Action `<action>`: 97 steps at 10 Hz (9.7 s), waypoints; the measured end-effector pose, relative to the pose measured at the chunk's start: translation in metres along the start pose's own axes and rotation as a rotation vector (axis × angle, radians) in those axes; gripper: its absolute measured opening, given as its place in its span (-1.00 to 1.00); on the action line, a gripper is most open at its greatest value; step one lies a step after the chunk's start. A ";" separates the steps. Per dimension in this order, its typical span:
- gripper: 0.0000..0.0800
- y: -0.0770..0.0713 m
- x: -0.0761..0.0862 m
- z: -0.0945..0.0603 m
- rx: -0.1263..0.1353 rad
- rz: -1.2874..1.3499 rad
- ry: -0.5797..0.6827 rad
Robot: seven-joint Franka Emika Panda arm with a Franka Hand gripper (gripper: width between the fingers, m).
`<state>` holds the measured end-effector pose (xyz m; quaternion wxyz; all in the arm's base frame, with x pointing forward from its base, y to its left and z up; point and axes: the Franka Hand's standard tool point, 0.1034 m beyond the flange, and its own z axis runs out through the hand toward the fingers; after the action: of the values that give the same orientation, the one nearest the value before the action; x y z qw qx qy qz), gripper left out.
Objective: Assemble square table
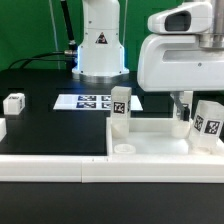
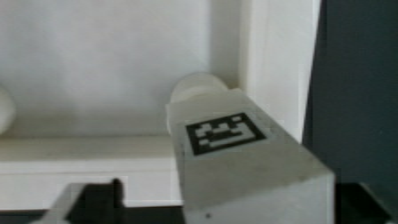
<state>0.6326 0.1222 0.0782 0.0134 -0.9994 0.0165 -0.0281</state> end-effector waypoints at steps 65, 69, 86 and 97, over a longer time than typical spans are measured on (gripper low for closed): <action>-0.28 0.004 -0.003 0.011 0.033 0.394 0.011; -0.28 0.006 -0.003 0.011 0.031 0.989 -0.004; 0.62 0.003 0.003 0.009 0.039 0.118 -0.020; -0.27 0.014 0.002 0.011 0.014 1.085 -0.002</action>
Offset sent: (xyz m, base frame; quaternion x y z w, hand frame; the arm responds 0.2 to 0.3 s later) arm 0.0000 0.0000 0.0000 0.0000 0.0000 0.1296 0.9916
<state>0.6344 0.1085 0.0668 0.0328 -0.8472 0.5300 -0.0161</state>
